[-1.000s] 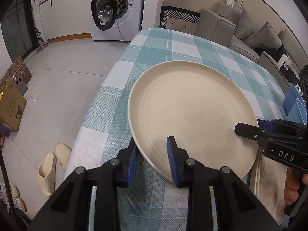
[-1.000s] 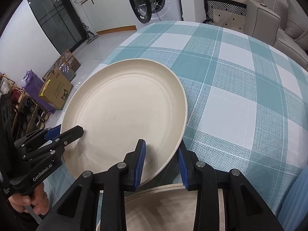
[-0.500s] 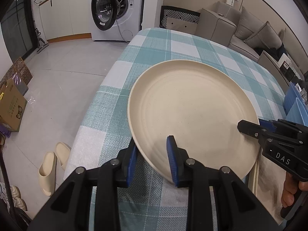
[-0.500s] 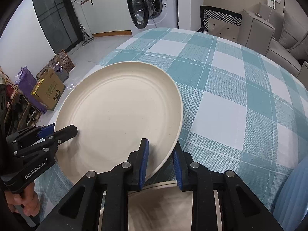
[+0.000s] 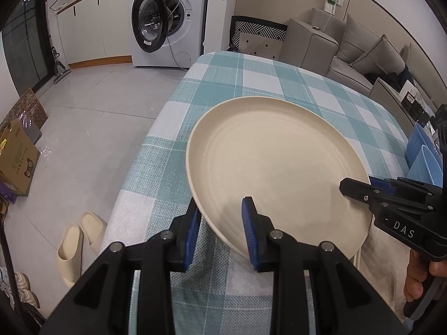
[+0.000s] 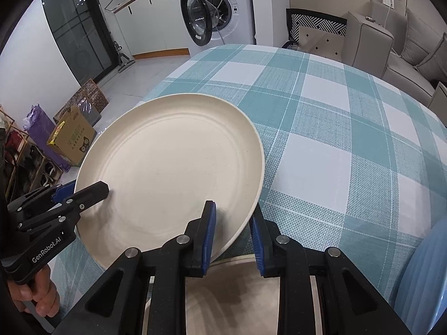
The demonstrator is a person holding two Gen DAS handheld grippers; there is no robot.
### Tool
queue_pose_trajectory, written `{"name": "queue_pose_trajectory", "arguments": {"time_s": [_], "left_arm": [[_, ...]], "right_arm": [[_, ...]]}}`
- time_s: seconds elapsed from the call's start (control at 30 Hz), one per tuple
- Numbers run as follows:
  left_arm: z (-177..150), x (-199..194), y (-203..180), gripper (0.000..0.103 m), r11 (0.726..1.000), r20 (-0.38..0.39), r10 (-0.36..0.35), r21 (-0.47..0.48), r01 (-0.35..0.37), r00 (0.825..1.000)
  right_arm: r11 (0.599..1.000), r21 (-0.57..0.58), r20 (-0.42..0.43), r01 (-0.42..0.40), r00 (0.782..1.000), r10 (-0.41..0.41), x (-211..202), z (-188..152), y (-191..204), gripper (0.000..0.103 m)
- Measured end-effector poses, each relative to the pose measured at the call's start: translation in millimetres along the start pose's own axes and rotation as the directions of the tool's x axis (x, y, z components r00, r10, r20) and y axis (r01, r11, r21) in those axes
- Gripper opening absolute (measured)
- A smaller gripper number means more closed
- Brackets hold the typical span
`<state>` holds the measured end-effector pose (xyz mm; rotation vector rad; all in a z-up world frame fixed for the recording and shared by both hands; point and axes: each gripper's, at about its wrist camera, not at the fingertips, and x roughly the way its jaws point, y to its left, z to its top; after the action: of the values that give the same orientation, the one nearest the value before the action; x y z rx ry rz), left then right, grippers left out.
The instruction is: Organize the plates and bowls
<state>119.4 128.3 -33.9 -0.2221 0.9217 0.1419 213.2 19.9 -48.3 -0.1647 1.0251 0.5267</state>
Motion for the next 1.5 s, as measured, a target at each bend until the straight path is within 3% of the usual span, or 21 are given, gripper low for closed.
{"name": "queue_pose_trajectory", "arguments": {"time_s": [0.7, 1.5], "left_arm": [[0.8, -28.4, -22.0, 0.028, 0.999, 0.053, -0.035, 0.039, 0.033, 0.998], [-13.6, -50.7, -67.3, 0.028, 0.987, 0.069, -0.088, 0.138, 0.078, 0.994]], "right_arm": [[1.000, 0.017, 0.057, -0.006, 0.998, 0.005, -41.3, -5.5, -13.8, 0.024], [0.997, 0.070, 0.103, -0.015, 0.995, 0.007, -93.3, -44.9, -51.7, 0.024]]}}
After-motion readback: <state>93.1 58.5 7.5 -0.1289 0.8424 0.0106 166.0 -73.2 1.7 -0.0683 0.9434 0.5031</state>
